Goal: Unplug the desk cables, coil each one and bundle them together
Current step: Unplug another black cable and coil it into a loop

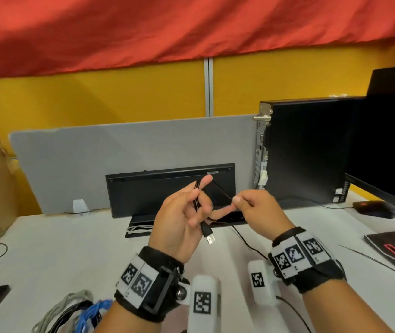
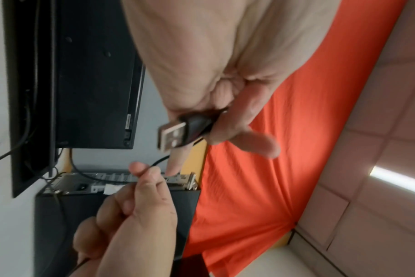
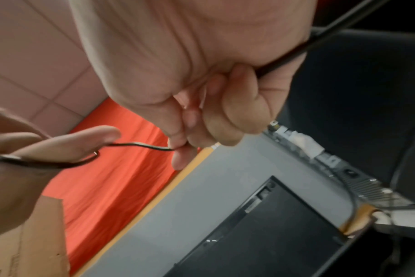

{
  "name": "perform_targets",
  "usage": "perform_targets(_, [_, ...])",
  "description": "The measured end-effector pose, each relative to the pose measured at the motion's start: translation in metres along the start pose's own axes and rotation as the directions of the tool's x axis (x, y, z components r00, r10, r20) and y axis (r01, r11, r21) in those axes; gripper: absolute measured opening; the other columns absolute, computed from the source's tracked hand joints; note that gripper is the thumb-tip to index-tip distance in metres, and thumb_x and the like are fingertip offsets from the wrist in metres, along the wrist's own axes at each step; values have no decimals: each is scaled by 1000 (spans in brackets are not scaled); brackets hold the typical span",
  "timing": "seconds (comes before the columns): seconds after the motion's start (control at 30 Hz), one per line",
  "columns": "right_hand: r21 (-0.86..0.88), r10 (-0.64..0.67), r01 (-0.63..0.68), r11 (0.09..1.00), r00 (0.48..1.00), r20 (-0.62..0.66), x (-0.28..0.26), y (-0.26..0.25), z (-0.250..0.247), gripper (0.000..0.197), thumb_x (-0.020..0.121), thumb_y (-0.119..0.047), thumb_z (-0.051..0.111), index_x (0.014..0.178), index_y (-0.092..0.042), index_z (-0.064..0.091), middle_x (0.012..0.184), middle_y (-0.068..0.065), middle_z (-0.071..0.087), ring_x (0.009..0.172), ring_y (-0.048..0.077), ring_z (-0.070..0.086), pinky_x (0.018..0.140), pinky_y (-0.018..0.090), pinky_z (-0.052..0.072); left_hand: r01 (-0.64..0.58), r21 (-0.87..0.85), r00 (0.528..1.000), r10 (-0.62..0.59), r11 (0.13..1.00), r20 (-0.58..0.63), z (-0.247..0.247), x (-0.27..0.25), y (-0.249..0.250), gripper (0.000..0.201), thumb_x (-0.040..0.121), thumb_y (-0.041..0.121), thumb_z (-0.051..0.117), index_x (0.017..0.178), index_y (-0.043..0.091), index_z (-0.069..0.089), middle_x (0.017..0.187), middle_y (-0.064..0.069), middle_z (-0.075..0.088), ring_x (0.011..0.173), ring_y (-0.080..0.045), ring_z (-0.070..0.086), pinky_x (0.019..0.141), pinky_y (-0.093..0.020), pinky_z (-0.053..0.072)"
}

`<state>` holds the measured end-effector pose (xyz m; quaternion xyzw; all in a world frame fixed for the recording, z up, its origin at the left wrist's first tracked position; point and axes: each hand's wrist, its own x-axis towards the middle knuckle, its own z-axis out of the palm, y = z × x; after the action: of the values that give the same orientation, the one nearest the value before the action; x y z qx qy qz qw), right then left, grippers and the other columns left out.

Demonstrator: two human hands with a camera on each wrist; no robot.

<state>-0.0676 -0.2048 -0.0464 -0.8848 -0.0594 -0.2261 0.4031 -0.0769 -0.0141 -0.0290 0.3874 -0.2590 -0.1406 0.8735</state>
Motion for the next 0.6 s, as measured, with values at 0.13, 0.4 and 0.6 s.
perform_targets(0.13, [-38,-54,61,997,986,156,4,-10,14,32,97,-23,53,68,-31,66,55,-23,57,58,-5,52,57,12,37,-114,10,993,114,993,-30,-9,3,6,39,99,14,42,134,-2,43,118,-19,68,63,-16,66,93,-56,51])
perform_targets(0.4, [-98,-25,70,993,914,404,-11,-40,4,23,97,-32,53,88,-31,75,72,-19,67,66,-7,57,64,16,41,-255,208,956,279,944,-96,-9,0,27,42,104,12,35,143,1,26,129,-15,63,110,-37,65,99,-52,48])
perform_targets(0.6, [-196,19,87,977,874,485,-32,-73,-23,22,94,-41,53,89,-41,74,62,-1,60,59,12,55,64,29,49,-194,362,958,255,912,-128,0,-6,24,45,104,11,36,147,5,25,132,-12,62,111,-30,66,103,-54,45])
